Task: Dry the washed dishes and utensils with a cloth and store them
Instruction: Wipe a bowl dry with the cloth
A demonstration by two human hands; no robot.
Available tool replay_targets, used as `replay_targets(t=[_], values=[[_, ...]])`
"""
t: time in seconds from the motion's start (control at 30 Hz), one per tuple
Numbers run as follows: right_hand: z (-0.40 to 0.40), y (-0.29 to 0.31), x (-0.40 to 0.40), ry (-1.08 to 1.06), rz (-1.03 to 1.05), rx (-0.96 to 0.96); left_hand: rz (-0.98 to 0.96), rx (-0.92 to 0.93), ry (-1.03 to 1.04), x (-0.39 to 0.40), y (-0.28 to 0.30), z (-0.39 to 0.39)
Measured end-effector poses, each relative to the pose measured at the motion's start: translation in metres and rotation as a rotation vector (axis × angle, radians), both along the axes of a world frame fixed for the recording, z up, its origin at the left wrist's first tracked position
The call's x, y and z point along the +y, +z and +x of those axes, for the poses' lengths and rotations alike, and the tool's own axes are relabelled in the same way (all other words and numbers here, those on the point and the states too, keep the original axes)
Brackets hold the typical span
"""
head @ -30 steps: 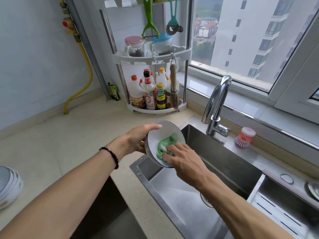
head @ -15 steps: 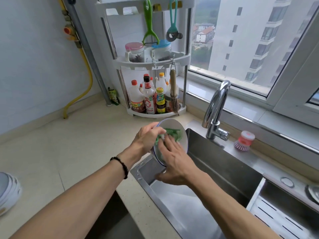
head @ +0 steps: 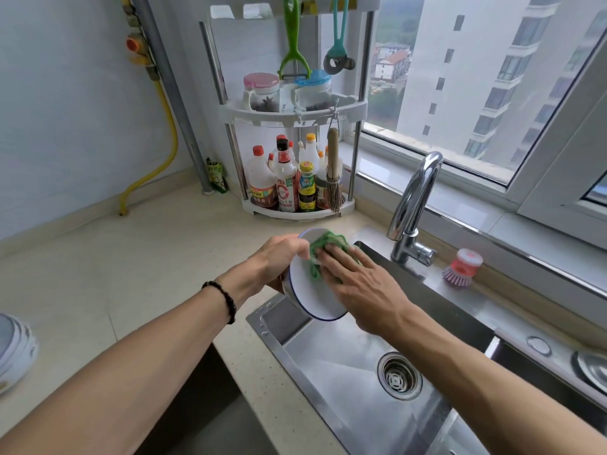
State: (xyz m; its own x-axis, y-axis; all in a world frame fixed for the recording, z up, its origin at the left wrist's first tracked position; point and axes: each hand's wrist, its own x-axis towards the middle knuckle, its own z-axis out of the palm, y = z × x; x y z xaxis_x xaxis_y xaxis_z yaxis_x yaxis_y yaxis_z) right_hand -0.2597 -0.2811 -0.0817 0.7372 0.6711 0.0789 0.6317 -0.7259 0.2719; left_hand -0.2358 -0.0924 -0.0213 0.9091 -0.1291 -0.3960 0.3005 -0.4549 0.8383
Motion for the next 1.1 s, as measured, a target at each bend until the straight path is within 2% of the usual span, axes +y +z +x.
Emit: replay_targets(t=[0.07, 0.2, 0.23, 0.27, 0.4, 0.47, 0.5, 0.53, 0.6, 0.7, 0.77, 0.8, 0.87, 0.93, 1.03, 1.1], values=[[-0.01, -0.001, 0.005, -0.063, 0.052, 0.015, 0.055, -0.073, 0.04, -0.001, -0.001, 0.004], [-0.033, -0.015, 0.016, -0.119, 0.362, 0.31, 0.097, -0.157, 0.096, 0.001, -0.007, 0.005], [-0.036, -0.018, 0.016, -0.114, 0.386, 0.307, 0.092, -0.14, 0.081, 0.002, -0.009, 0.005], [-0.035, -0.021, 0.016, -0.112, 0.39, 0.264, 0.079, -0.112, 0.068, 0.002, -0.01, 0.004], [-0.026, -0.034, 0.009, -0.089, 0.374, -0.104, -0.021, 0.028, 0.015, -0.003, -0.008, 0.003], [-0.021, -0.032, 0.005, -0.071, 0.326, -0.159, -0.071, 0.074, -0.035, -0.008, -0.01, 0.005], [-0.019, -0.031, 0.003, -0.068, 0.295, -0.169, -0.036, 0.044, -0.061, -0.008, -0.014, 0.007], [-0.017, -0.03, -0.001, -0.064, 0.271, -0.171, 0.076, -0.05, -0.091, -0.006, -0.016, 0.008], [-0.012, -0.027, -0.011, -0.068, 0.254, -0.129, 0.435, -0.343, -0.255, -0.003, -0.017, 0.007], [-0.008, -0.024, -0.021, -0.054, 0.283, -0.089, 0.979, -0.679, -0.778, -0.002, -0.021, -0.002], [-0.006, -0.023, -0.022, -0.005, 0.322, -0.077, 1.181, -0.797, -0.982, -0.005, -0.028, -0.006], [-0.004, -0.024, -0.023, 0.003, 0.35, -0.075, 1.195, -0.829, -1.001, -0.006, -0.033, -0.005], [-0.003, -0.025, -0.026, -0.058, 0.414, -0.072, 1.102, -0.821, -0.909, -0.01, -0.035, -0.005], [-0.004, -0.027, -0.029, -0.191, 0.619, -0.023, 0.942, -0.672, -0.76, -0.008, -0.031, -0.005], [-0.016, -0.023, -0.02, -0.435, 1.233, 0.205, 0.555, -0.333, -0.533, -0.006, -0.031, -0.007], [-0.025, -0.015, 0.0, -0.427, 1.55, 0.433, 0.237, -0.175, -0.427, -0.008, -0.031, -0.011]])
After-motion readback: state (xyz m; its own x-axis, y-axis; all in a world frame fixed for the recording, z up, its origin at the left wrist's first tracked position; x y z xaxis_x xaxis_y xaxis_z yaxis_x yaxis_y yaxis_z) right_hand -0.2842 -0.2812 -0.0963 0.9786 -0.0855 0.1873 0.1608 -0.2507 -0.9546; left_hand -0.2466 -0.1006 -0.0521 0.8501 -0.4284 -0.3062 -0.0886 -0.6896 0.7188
